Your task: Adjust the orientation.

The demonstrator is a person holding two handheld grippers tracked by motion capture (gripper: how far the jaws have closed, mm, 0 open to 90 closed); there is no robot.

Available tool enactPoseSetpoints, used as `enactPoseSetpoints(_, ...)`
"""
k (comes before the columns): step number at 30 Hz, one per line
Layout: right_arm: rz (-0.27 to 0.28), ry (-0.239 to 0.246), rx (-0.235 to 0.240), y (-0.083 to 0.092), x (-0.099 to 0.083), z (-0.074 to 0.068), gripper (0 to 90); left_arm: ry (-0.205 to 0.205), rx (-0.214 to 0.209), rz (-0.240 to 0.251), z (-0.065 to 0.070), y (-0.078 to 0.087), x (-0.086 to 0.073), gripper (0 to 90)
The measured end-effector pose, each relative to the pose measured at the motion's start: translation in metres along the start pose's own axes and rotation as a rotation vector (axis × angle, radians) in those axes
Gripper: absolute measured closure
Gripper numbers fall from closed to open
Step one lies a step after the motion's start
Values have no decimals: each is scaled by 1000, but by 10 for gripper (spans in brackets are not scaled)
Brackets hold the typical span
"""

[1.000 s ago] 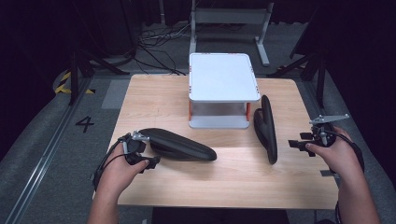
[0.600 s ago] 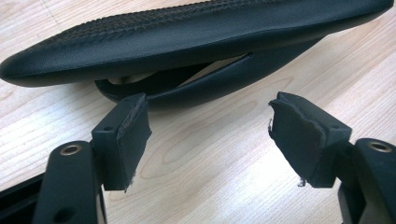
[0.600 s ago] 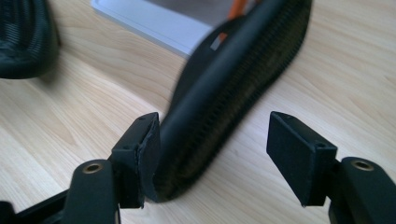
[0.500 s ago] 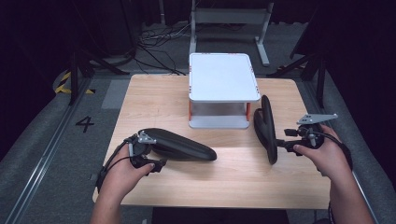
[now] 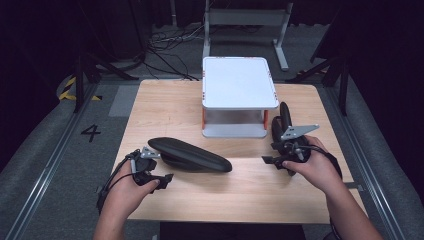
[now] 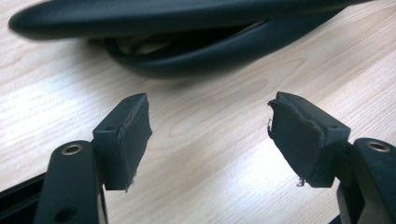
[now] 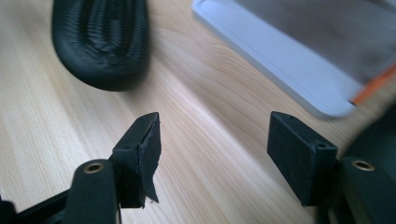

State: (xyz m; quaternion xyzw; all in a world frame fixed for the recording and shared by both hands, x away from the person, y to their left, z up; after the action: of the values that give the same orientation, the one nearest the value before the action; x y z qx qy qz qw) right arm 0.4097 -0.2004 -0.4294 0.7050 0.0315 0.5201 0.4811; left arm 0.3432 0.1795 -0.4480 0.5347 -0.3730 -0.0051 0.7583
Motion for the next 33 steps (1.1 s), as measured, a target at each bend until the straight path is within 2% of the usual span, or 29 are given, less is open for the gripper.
enactPoseSetpoints(2,-1,18,11,-4,2,-5,355,8,0,1,-1,0,-2,292)
enactPoseSetpoints(5,1,77,50,-20,11,-21,350,22,9,-13,-3,1,-8,292)
enactPoseSetpoints(6,-4,109,79,-28,14,-33,349,27,13,-9,-3,2,-9,292)
enactPoseSetpoints(8,-4,122,89,-31,16,-37,348,28,11,-6,-3,2,-9,292)
enactPoseSetpoints(12,-4,183,140,-49,24,-60,329,25,8,-7,-3,1,-8,292)
enactPoseSetpoints(16,-9,206,149,-55,28,-70,326,22,5,-16,-2,-1,-7,291)
enactPoseSetpoints(19,-4,257,160,-61,33,-82,320,18,0,-20,-2,-3,-6,290)
enactPoseSetpoints(21,-4,259,162,-62,34,-84,320,11,-3,-23,-1,-5,-5,289)
enactPoseSetpoints(24,13,288,177,-67,38,-92,320,5,-11,-36,2,-9,-4,289)
enactPoseSetpoints(33,3,337,144,-87,42,-97,326,6,-17,-50,3,-13,-6,288)
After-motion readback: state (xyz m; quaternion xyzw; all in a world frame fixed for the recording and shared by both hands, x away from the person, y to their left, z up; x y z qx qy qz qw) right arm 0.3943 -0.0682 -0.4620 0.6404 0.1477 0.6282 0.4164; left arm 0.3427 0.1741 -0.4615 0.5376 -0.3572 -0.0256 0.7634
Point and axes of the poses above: each handheld gripper's, and its own axes: y roughly backward along the jaws, x roughly out of its top, z roughly to its right, the point moved 6 cm from there along -y, roughly forward along the jaws, and after that the axes turned 4 degrees about -x, right-handed, at the moved point
